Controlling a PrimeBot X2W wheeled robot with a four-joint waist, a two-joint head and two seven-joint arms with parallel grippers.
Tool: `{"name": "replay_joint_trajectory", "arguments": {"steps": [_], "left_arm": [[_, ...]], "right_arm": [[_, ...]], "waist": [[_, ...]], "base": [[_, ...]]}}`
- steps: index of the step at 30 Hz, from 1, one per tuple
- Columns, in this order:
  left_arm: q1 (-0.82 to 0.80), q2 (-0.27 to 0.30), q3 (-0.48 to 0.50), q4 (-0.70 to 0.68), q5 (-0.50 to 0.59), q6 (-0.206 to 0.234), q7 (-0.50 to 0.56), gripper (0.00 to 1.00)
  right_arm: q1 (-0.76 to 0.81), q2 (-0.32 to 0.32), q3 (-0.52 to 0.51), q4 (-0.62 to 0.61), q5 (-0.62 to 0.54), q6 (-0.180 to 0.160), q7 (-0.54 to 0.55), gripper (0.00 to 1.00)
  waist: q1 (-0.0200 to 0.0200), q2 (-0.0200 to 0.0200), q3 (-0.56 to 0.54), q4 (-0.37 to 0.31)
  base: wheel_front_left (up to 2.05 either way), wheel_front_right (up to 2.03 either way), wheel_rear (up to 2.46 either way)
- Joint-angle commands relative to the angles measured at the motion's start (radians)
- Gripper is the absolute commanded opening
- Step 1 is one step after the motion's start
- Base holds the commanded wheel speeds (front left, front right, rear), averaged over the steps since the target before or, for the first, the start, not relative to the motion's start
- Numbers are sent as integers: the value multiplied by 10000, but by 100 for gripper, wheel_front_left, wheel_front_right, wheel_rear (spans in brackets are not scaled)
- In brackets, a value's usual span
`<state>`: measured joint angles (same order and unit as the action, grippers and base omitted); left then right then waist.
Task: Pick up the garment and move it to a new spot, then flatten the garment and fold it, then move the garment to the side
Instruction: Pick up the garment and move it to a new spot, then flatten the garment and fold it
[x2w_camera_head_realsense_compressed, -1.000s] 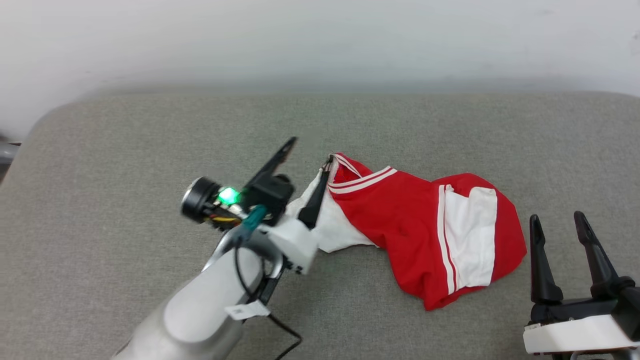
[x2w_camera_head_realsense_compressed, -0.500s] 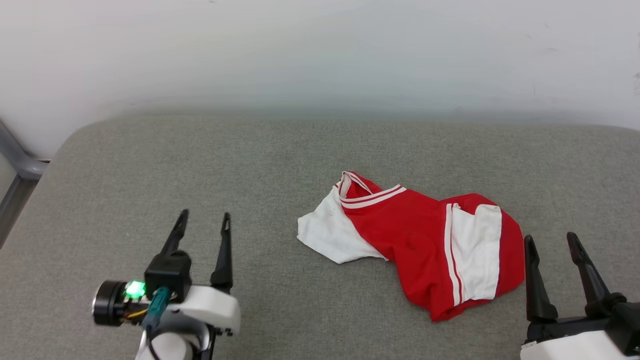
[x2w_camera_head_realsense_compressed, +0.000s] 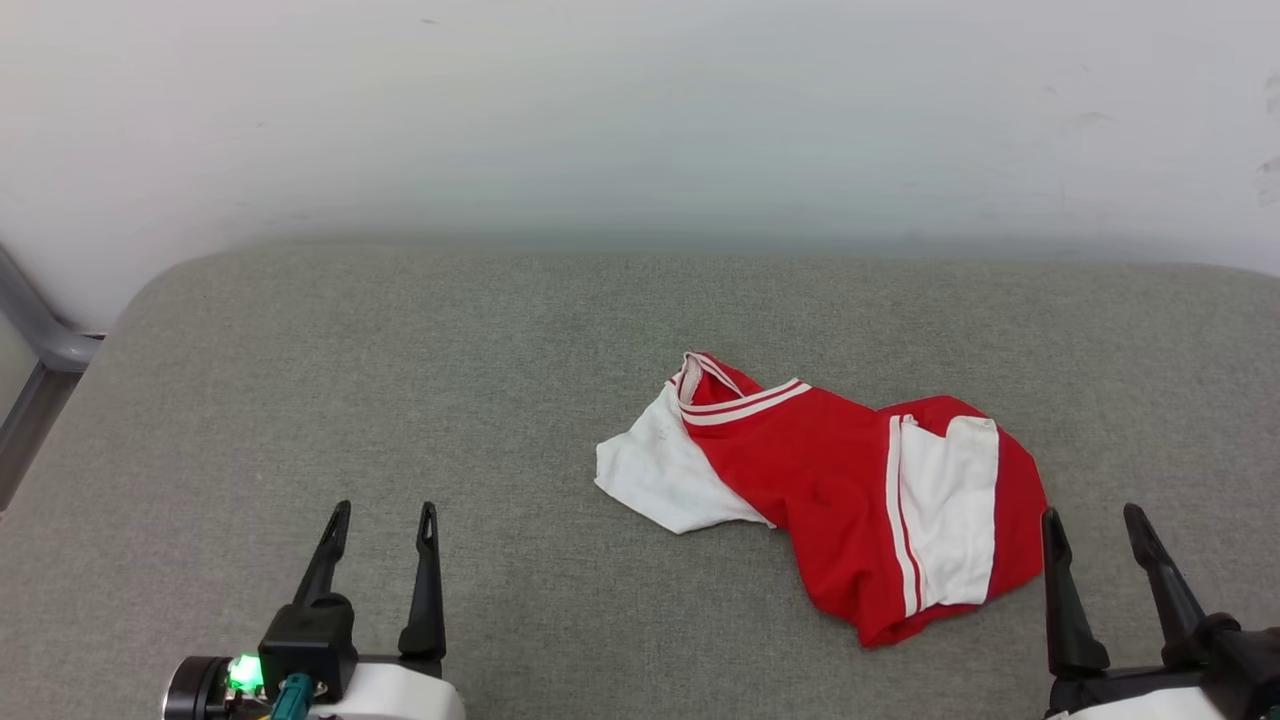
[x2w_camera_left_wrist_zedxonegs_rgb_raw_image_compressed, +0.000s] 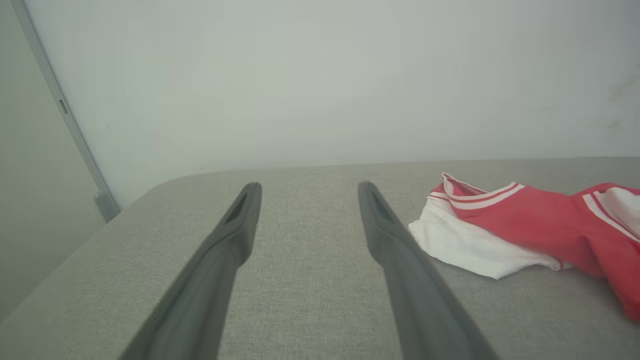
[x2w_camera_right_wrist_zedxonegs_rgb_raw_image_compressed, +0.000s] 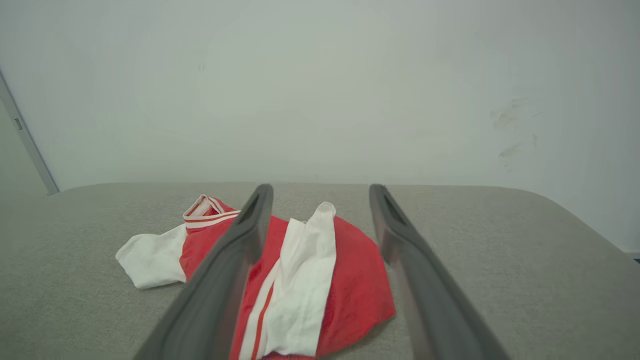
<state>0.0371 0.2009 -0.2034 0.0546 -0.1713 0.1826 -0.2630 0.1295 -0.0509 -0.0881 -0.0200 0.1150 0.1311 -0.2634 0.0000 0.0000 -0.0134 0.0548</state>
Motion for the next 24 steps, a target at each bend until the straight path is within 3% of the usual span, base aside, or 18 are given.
{"name": "replay_joint_trajectory", "arguments": {"steps": [1,13,24], "left_arm": [[102,-80,125,-41,101,-88,-26,100],[351,-715,826,170,784,-832,-26,100],[-814,-712,1342,576,917,-1682,-27,100]], "right_arm": [[163,13,17,50,22,-7,-21,100],[313,13,192,412,75,-7,-21,100],[-11,13,286,363,69,-7,-21,100]], "waist": [[0,0,-7,-10],[0,0,-38,-54],[0,0,204,-177]], "base": [[0,0,0],[0,0,0],[0,0,0]]}}
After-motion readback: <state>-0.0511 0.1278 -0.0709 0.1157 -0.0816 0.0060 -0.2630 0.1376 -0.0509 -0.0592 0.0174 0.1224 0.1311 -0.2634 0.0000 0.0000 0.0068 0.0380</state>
